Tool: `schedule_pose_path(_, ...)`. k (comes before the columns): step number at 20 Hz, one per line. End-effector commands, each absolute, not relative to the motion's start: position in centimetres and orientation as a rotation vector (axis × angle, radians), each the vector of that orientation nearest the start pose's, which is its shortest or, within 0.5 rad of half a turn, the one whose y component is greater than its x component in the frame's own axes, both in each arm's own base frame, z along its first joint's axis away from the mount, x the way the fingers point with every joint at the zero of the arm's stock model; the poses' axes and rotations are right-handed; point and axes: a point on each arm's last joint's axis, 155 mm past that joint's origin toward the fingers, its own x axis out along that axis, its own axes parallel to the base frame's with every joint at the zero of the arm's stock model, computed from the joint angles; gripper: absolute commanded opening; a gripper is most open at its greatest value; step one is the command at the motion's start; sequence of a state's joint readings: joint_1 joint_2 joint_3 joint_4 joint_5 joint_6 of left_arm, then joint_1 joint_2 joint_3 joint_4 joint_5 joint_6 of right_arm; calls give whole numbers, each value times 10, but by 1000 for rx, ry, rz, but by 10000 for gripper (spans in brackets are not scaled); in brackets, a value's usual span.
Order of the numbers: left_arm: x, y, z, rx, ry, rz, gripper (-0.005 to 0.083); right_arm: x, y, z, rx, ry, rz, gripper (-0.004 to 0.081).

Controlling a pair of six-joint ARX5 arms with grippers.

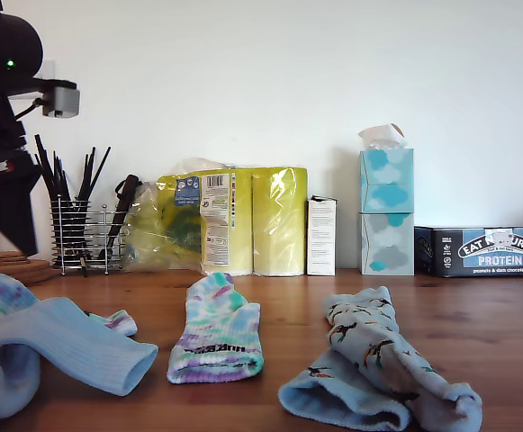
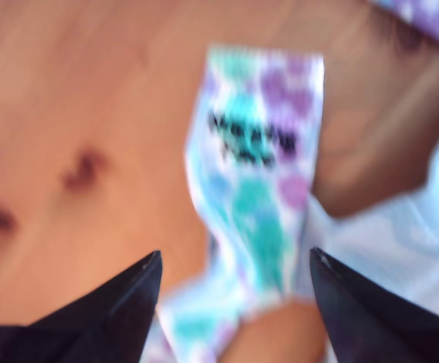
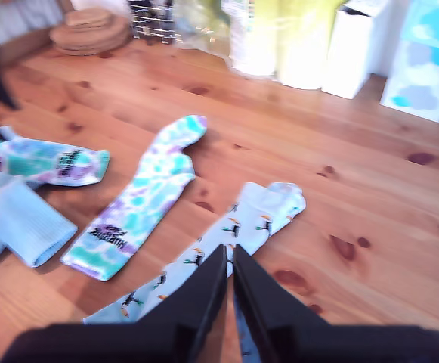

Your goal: Pair up the socks based on colour and pattern, by placing each sock on top of its pair

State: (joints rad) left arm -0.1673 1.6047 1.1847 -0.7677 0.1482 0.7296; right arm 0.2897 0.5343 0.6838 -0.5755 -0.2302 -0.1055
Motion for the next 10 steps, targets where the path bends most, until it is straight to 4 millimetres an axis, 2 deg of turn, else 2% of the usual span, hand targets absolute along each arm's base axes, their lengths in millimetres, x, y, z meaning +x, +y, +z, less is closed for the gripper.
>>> schedule_pose_path(1,356,-85,69,617,1089,-729,498,228,114,228,-114,405,546,-13)
schedule_pose_path(5,349,-78,33,586,1205,-748,495,228,114,228,-114,405,546,-13)
schedule_pose_path(7,352,-78,23,583,1215,-751,494,228,114,228,-114,405,546,-13)
schedule_pose_path(8,353,-78,21,582,1215,-751,462,228,114,228,-114,405,546,-13)
schedule_pose_path(9,356,-79,22,584,1202,-748,381,228,114,228,-114,405,546,-13)
schedule_pose_path(10,360,-80,23,582,1187,-743,237,228,114,228,-114,404,546,-13)
